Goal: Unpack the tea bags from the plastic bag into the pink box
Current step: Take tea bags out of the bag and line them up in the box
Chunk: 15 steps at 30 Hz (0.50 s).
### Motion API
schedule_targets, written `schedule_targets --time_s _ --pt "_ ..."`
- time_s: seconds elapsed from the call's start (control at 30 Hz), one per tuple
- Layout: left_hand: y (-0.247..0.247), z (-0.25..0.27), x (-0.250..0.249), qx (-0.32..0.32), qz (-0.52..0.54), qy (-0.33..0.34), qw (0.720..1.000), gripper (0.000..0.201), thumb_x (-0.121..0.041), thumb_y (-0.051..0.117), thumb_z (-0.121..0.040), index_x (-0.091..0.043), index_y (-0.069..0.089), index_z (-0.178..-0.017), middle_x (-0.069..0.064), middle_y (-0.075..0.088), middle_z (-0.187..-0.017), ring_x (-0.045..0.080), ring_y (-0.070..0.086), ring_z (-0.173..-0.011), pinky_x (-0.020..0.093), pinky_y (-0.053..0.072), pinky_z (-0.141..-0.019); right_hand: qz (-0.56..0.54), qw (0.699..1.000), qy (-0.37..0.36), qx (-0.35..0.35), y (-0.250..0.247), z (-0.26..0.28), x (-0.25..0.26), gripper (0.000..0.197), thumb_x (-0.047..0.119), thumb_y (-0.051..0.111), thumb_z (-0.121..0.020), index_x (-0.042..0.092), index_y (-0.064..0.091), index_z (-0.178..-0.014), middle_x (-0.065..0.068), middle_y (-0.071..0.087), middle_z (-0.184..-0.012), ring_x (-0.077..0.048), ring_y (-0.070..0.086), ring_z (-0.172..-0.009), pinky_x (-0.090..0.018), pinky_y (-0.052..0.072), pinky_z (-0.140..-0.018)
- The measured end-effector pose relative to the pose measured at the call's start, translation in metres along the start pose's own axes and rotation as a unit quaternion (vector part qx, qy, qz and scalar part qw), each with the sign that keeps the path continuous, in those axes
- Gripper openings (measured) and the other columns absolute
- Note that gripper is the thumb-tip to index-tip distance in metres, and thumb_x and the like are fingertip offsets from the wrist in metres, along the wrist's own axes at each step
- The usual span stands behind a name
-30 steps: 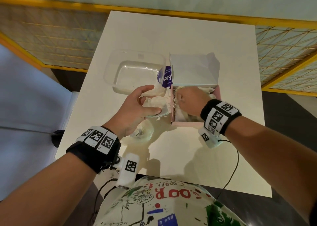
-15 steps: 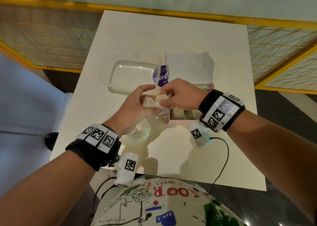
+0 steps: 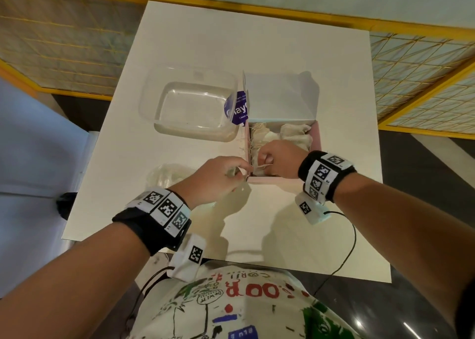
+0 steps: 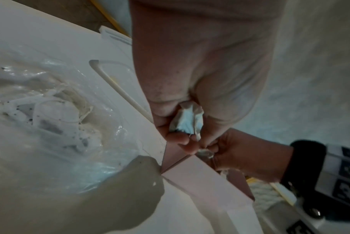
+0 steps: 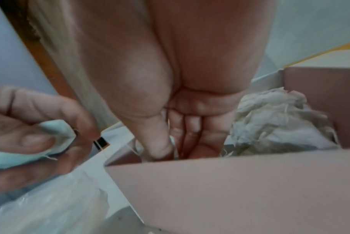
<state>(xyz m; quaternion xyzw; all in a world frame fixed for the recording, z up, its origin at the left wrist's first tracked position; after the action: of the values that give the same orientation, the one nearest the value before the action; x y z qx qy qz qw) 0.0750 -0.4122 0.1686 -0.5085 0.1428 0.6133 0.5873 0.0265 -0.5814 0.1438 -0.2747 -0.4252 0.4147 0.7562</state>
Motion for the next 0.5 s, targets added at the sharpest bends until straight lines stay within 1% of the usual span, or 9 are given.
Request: schedule_targets --time_s 0.03,0.07,0.13,0.2,0.27,0.33,0.37,0.43,0.5 --pt "0.006 -0.002 0.000 0.012 -0.022 0.006 1.000 0.025 -0.023 0.057 -0.102 -0.036 0.071 -0.118 -0.013 0.062 -0.075 0.004 0.059 -0.055 0.019 0.043 -0.052 0.027 1.000 0.003 0.015 0.007 -0.004 -0.001 0.008 0.004 0.063 -0.085 0.009 0.069 -0.088 -0.002 0.068 -0.086 -0.026 0.065 -0.083 -0.033 0.052 -0.076" --pt "0.011 -0.003 0.000 0.021 -0.039 0.012 0.999 0.027 -0.022 0.055 -0.103 -0.034 0.070 -0.122 -0.017 0.059 -0.078 -0.003 0.057 -0.054 0.013 0.040 -0.051 0.043 0.999 0.004 0.024 0.011 -0.007 -0.002 0.011 0.006 0.061 -0.086 0.010 0.069 -0.092 -0.003 0.070 -0.090 -0.025 0.065 -0.084 -0.033 0.053 -0.075" --pt "0.017 -0.005 -0.003 0.035 -0.058 0.026 0.997 0.032 -0.017 0.053 -0.104 -0.031 0.069 -0.128 -0.017 0.063 -0.091 -0.008 0.058 -0.061 0.010 0.040 -0.054 0.047 0.998 0.003 0.032 0.012 -0.009 0.001 0.008 0.014 0.061 -0.086 0.017 0.067 -0.090 -0.001 0.069 -0.088 -0.023 0.064 -0.080 -0.032 0.052 -0.072" --pt "0.019 -0.009 -0.002 0.038 -0.083 0.031 0.995 0.035 -0.013 0.053 -0.103 -0.027 0.068 -0.131 -0.009 0.069 -0.109 -0.002 0.064 -0.087 0.006 0.042 -0.067 0.068 0.997 -0.008 0.032 0.010 -0.013 0.002 0.006 0.027 0.064 -0.085 0.021 0.063 -0.084 0.002 0.067 -0.081 -0.022 0.063 -0.075 -0.033 0.055 -0.071" --pt "0.019 -0.012 0.000 0.034 -0.101 0.032 0.994 0.037 -0.010 0.054 -0.101 -0.022 0.068 -0.133 -0.002 0.070 -0.116 0.014 0.064 -0.103 0.002 0.039 -0.074 0.121 0.992 -0.008 0.041 0.006 -0.017 0.004 0.020 0.036 0.068 -0.083 0.019 0.059 -0.078 0.002 0.063 -0.074 -0.022 0.061 -0.068 -0.033 0.055 -0.067" --pt "0.019 -0.014 0.001 0.033 -0.112 0.039 0.992 0.037 -0.008 0.054 -0.100 -0.020 0.068 -0.132 0.001 0.071 -0.116 0.018 0.064 -0.102 0.004 0.039 -0.073 0.166 0.985 -0.022 0.041 0.001 -0.018 0.009 0.027 0.040 0.071 -0.081 0.020 0.054 -0.073 0.002 0.057 -0.069 -0.020 0.057 -0.063 -0.032 0.053 -0.064" --pt "0.019 -0.015 0.000 0.033 -0.116 0.043 0.992 0.037 -0.008 0.055 -0.100 -0.020 0.069 -0.132 0.001 0.071 -0.116 0.016 0.064 -0.098 0.006 0.040 -0.072 0.179 0.982 -0.030 0.045 -0.001 -0.017 0.012 0.029 0.040 0.070 -0.082 0.022 0.051 -0.071 0.003 0.055 -0.067 -0.018 0.054 -0.061 -0.031 0.051 -0.063" --pt "0.019 -0.016 0.002 0.030 -0.116 0.042 0.992 0.037 -0.006 0.055 -0.100 -0.019 0.070 -0.130 0.001 0.072 -0.116 0.001 0.059 -0.082 0.005 0.040 -0.069 0.201 0.977 -0.035 0.057 -0.003 -0.017 0.015 0.035 0.040 0.067 -0.086 0.023 0.044 -0.066 0.005 0.049 -0.063 -0.017 0.051 -0.058 -0.028 0.045 -0.060" --pt "0.019 -0.018 0.004 0.031 -0.108 0.039 0.993 0.038 -0.002 0.053 -0.100 -0.017 0.069 -0.131 0.001 0.071 -0.118 -0.006 0.054 -0.077 0.000 0.037 -0.069 0.212 0.974 -0.041 0.063 -0.003 -0.016 0.016 0.041 0.044 0.064 -0.088 0.022 0.041 -0.062 0.004 0.048 -0.060 -0.016 0.049 -0.054 -0.028 0.044 -0.058"
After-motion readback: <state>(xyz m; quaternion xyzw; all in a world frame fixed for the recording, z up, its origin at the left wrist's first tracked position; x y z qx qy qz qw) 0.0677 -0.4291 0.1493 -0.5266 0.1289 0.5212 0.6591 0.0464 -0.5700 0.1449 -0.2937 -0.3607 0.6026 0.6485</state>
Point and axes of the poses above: each hand's wrist, its own z-axis away from the middle knuckle, its own y-axis out of the palm, x = y × z, the point moved 5 cm from there along -z, towards the middle knuckle
